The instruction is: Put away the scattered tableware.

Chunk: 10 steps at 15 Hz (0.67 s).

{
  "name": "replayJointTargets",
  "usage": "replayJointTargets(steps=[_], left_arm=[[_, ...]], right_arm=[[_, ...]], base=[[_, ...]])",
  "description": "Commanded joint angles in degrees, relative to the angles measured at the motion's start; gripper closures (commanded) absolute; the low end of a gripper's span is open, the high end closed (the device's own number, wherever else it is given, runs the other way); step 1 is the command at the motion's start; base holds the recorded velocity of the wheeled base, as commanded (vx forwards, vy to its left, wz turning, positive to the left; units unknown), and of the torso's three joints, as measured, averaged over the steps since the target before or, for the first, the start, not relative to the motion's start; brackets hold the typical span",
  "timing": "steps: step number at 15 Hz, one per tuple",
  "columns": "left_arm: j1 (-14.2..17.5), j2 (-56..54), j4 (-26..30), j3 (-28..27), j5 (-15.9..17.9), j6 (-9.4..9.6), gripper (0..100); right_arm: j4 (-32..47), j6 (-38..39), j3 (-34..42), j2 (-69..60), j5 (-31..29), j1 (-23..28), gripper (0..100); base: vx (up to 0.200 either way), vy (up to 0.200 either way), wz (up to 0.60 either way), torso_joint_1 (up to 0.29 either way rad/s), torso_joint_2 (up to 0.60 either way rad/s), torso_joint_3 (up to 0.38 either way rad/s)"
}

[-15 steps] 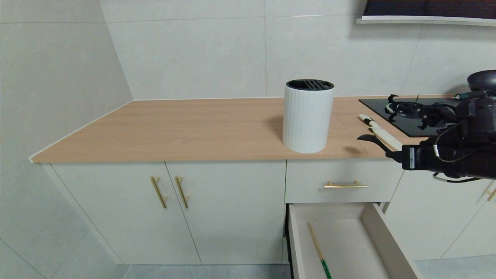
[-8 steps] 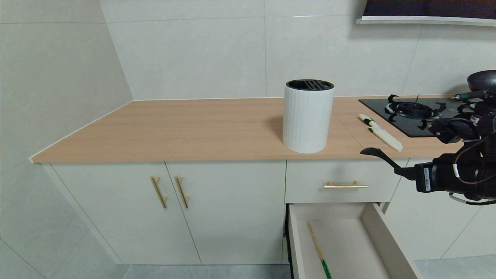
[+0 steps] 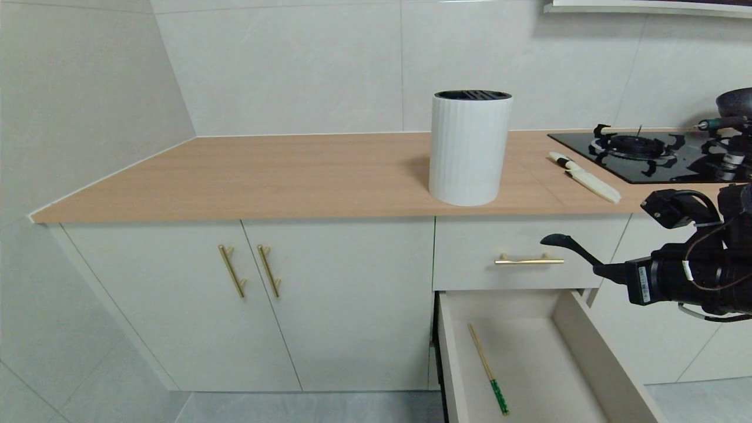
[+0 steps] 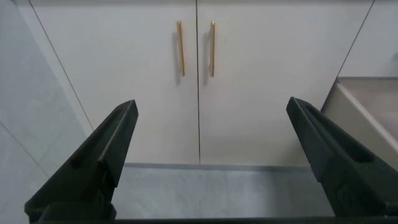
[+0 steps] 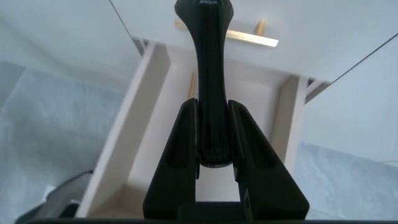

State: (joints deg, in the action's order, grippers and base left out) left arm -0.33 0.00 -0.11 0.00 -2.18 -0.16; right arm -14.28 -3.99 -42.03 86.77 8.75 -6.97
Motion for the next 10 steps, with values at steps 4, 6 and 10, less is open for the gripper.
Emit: replayJointTargets(steps=[4, 6, 10], left_arm=[[0.0, 0.0, 0.0, 0.0, 0.0, -0.02, 0], [0.0, 0.0, -0.1, 0.0, 0.0, -0.02, 0], [0.0, 0.0, 0.0, 0.0, 0.0, -0.02, 0]], right_arm=[[-0.1, -0.4, 0.6, 0.8, 0.0, -0.8, 100], [-0.2, -0.5, 0.9, 1.4, 0.0, -0.8, 100], [-0.2, -0.6, 0.9, 2.7, -0.1, -0.8, 100]], base=[[0.0, 0.0, 0.0, -0.17, 0.47, 0.295], [0.0, 0.0, 0.0, -0.154, 0.46, 0.305], [0.0, 0.0, 0.0, -0.113, 0.41, 0.275]])
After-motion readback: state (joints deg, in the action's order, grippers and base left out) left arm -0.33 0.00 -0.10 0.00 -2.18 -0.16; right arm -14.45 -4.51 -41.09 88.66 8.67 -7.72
